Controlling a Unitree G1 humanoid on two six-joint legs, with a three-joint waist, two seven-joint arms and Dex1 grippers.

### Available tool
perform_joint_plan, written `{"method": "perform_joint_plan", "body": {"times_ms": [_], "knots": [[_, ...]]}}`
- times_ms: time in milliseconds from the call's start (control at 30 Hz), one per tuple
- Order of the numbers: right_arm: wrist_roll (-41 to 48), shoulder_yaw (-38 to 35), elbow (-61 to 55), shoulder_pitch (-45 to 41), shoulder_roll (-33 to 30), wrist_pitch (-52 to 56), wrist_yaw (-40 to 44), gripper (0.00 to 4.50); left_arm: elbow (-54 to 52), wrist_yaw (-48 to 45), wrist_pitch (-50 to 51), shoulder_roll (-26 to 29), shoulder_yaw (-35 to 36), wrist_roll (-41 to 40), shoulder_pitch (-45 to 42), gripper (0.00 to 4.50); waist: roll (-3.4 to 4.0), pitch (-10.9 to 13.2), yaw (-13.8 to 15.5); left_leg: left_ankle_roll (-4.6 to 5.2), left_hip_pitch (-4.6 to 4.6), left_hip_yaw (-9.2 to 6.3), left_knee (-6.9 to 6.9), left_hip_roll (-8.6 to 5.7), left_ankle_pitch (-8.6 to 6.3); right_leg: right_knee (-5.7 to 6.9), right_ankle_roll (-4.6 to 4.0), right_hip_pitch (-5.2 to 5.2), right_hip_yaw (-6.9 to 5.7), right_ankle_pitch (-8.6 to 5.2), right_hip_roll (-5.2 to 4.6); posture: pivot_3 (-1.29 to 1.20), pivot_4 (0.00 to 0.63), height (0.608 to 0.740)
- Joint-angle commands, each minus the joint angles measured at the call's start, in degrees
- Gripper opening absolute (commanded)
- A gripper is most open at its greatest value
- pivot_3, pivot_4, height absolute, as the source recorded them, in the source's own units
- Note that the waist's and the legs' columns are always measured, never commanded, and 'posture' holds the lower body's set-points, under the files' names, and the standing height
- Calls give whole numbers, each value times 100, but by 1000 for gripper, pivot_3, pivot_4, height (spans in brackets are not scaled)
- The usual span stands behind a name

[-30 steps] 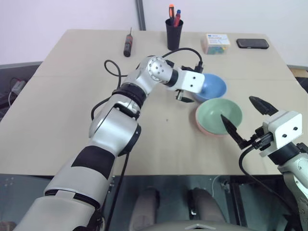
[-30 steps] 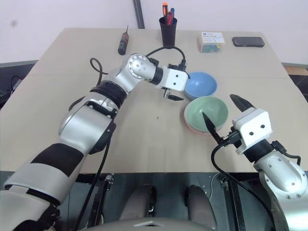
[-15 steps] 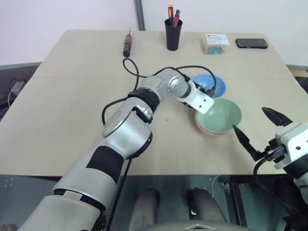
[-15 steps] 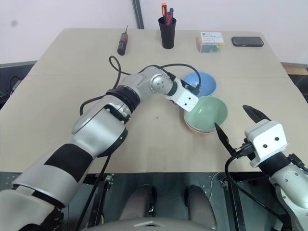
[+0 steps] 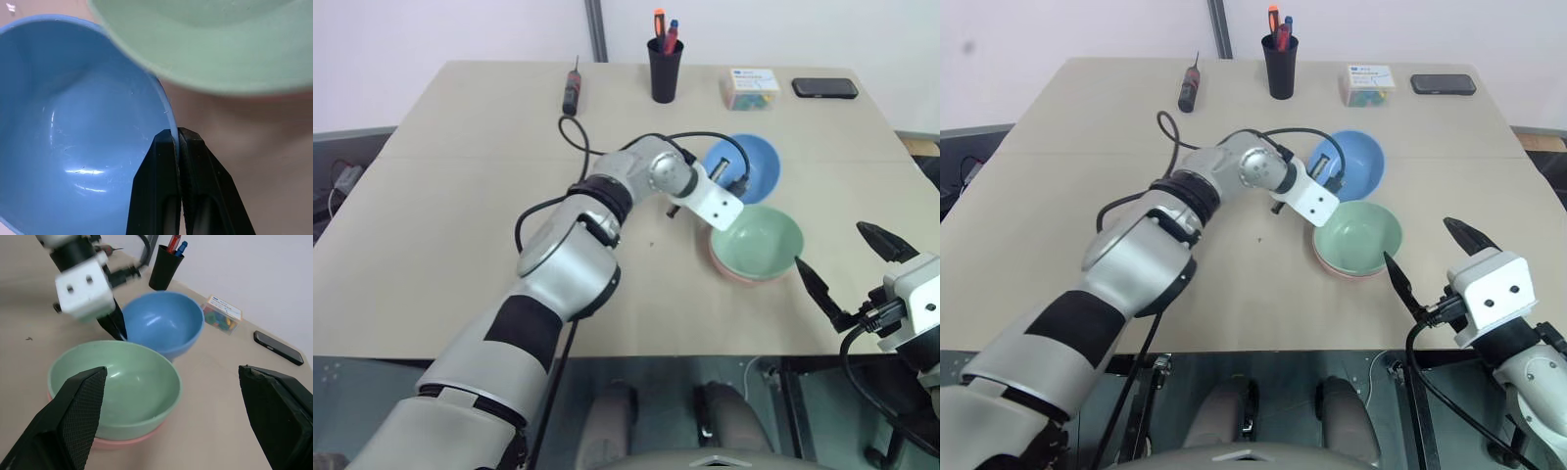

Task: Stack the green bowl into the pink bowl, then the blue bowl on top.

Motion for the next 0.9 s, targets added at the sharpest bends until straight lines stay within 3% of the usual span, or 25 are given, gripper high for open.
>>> {"method": "perform_joint_plan", "body": {"times_ms": [33,200,333,433,567,767,900], "knots": [[-133,-349,-217,261,123,-203,59,4500,-356,-1063,-280,218,695,-930,-372,115,0,0,8,0,-1,2,0,0,0,-2,0,0,0,0,0,0,150,740],[-26,-759,-217,743,325,-484,409,4500,-1390,-3787,39,337,1428,-2770,-100,115,0,-2,86,0,-3,0,1,-1,0,-4,0,3,-4,0,-4,0,150,740],[96,-1095,-217,1246,483,-764,715,4500,-3031,-4185,1135,629,747,-3996,518,115,9,-6,77,0,4,0,0,4,0,0,-2,4,-1,-1,-1,0,150,740],[101,-1324,-217,1510,542,-861,860,4500,-3655,-4185,1532,690,478,-4203,866,115,10,-7,43,0,9,3,6,4,1,6,-1,6,4,0,-1,0,150,740],[201,-1477,-217,1466,476,-827,914,4500,-4105,-4185,2025,708,329,-4397,1101,1231,10,-7,11,0,11,4,10,4,0,7,-1,9,4,0,0,0,150,740],[380,-1514,-217,1255,381,-520,1097,4500,-4424,-3726,2429,739,690,-4109,1366,3918,10,-7,-6,0,10,0,11,4,0,6,-1,9,3,0,2,0,150,740],[663,-1460,24,869,316,-183,1420,4500,-5417,-3156,3967,1256,1189,-4362,2063,3918,21,-13,-48,0,12,2,10,6,0,7,-1,9,6,0,4,0,150,740]]}}
